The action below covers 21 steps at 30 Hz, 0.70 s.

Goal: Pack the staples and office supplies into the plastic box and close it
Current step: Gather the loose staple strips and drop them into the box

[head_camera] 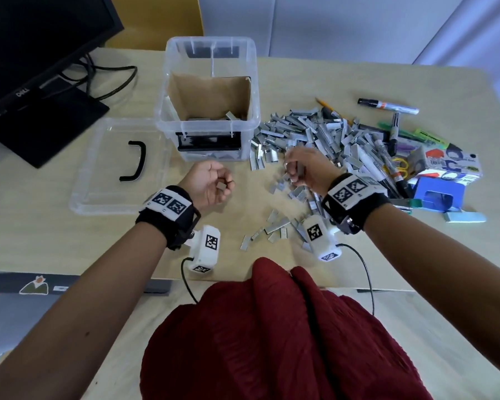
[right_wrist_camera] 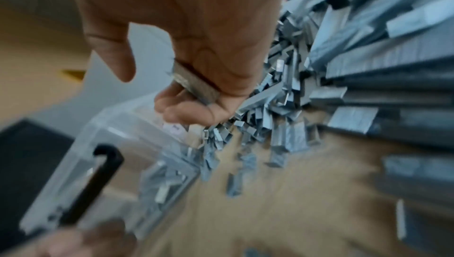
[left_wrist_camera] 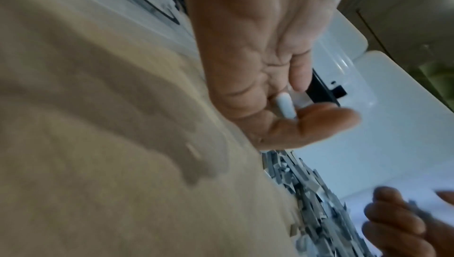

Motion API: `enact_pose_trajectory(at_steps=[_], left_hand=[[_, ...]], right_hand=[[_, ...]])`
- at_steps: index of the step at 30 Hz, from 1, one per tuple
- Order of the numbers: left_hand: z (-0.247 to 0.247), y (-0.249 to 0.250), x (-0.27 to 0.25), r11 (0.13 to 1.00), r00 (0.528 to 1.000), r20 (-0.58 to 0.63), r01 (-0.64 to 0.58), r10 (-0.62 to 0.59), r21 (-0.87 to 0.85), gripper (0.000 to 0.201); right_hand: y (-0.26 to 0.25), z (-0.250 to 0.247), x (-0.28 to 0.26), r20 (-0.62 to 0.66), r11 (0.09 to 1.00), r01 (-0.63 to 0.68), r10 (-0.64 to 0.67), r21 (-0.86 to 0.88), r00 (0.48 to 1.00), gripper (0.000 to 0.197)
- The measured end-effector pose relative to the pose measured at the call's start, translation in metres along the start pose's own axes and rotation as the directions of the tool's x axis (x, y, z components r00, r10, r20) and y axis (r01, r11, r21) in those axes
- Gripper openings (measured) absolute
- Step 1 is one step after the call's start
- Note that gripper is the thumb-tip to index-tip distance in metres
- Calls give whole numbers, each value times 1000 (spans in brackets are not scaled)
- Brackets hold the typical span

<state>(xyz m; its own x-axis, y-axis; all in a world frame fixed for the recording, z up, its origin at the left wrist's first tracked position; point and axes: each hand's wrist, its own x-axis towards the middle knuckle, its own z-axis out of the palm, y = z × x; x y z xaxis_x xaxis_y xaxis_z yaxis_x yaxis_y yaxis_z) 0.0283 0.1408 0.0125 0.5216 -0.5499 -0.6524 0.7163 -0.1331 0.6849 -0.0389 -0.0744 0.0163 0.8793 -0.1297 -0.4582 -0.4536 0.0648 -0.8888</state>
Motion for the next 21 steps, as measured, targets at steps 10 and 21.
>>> enact_pose_trajectory(at_steps=[10, 21], left_hand=[[41, -26, 3, 63, 994, 110, -111, 23, 992, 24], [34, -24, 15, 535, 998, 64, -57, 6, 843, 28]], right_hand=[[19, 17, 16, 287, 127, 303, -128, -945, 949, 15], [12, -9, -5, 46, 845, -80, 65, 528, 997, 15]])
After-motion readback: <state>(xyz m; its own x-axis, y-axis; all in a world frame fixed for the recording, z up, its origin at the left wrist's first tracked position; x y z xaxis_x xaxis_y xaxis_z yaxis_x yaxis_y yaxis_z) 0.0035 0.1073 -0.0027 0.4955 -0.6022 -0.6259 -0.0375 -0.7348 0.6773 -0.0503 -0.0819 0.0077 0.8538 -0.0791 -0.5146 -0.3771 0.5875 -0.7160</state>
